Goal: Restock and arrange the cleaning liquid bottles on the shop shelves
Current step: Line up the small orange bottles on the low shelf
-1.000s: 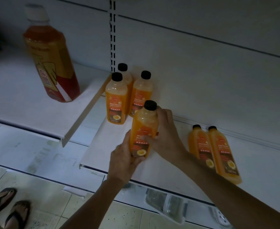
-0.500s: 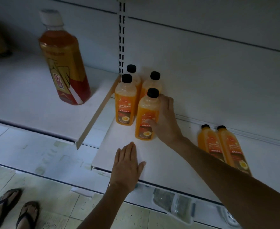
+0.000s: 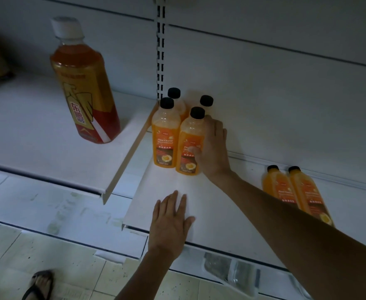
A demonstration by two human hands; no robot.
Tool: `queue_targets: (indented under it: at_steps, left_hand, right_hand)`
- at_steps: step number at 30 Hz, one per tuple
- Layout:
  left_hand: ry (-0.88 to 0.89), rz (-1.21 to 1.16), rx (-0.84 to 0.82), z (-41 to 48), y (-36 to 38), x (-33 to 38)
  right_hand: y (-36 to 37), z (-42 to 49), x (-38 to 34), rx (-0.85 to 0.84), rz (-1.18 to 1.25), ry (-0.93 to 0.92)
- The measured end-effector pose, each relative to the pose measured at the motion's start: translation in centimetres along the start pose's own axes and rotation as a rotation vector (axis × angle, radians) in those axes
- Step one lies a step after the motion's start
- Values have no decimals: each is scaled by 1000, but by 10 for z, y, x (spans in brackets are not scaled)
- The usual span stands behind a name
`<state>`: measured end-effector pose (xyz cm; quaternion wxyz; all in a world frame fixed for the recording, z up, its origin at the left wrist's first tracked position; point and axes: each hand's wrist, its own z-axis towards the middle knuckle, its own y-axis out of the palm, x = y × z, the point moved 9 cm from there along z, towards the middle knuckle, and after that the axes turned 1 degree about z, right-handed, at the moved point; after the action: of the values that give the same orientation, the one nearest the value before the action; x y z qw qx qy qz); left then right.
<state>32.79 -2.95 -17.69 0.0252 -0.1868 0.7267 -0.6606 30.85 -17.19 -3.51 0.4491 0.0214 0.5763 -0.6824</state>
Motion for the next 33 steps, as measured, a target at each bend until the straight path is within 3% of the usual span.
queue_targets:
  at_steps: [6,11,14,18,20,23,33]
  left_hand:
    - [-22,14,-21,0,-4,-1]
    - [-23,75,-57,1,-11,1]
    - [-47,101,-68,3,-13,10]
    - [-41,71,59,6,-24,28]
    - [7,-28,109,8,-22,44]
    - [23,-311,81,10,-19,77]
    - [-13,-666,-152,13,3,131]
  right_hand:
    - [-2,3,11,-24,38,30]
    - [-1,-17,26,-240,73,9]
    - [-17,-41,62,-277,-170,45]
    - [-64,-65,139,-253,-395,290]
    - [-79,-79,168,-317,-435,397]
    - [-79,-93,184,-457,-497,404]
    - [-79,-101,190,-518,-452,515]
